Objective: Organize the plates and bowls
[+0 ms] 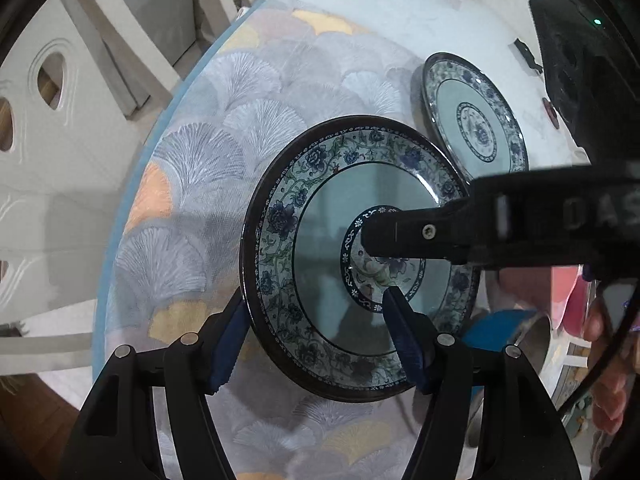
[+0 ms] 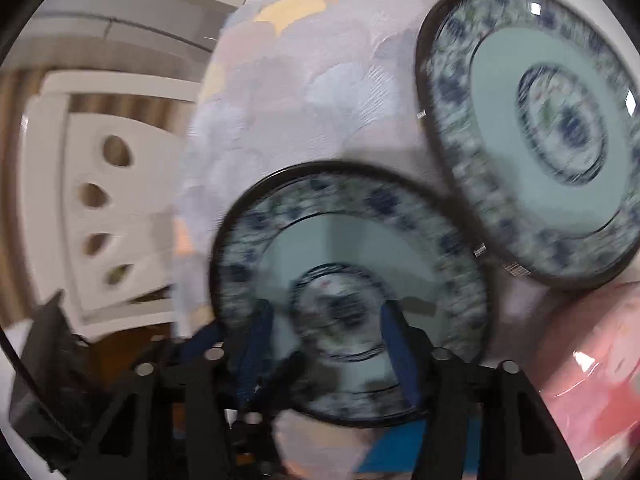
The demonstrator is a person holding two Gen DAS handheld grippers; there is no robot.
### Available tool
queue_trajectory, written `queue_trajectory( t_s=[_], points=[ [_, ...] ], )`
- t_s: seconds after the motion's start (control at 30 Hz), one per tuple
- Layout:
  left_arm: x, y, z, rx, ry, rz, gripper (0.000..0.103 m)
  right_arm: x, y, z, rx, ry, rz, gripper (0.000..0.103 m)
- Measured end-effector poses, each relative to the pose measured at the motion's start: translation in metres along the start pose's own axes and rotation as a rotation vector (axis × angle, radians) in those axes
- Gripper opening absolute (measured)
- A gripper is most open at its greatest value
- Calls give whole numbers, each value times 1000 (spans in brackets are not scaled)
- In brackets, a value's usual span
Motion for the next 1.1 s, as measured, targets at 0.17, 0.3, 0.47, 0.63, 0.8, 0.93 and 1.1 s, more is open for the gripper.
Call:
queue_trajectory(
  t_s=[0.17, 0.3, 0.47, 0.63, 0.8, 0.93, 1.1],
  points=[
    [8, 3, -16, -2, -50, -9, 63, -3, -14, 4, 154, -8, 129, 54],
    [12, 3, -22, 9, -62, -18, 63, -16, -18, 24, 258, 20, 99, 59],
    [9, 2, -9, 42, -38, -29, 63, -29, -3, 23, 259, -6, -17, 61],
    [5, 5, -8, 23, -20, -33, 64, -33, 27, -1, 313, -65, -73, 72],
    [6, -3, -17, -2, -22, -28, 64, -24, 30, -9, 258, -72, -50, 68],
    [9, -18, -24, -7, -32, -12, 64, -17, 17, -7, 211, -72, -41, 68],
    [8, -35, -25, -31, -25, 5, 64, 2, 5, -12, 186, -87, -23, 68]
  ],
)
Point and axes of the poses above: each gripper's, at about its wrist camera, not at the fingertips, and y roughly the way its jaws point, z to its right, x to its underside, the point moved 3 cm from there along y, roughly the way its jaws point, and after that the axes turned 11 degrees about y, right-handed, at the moved point
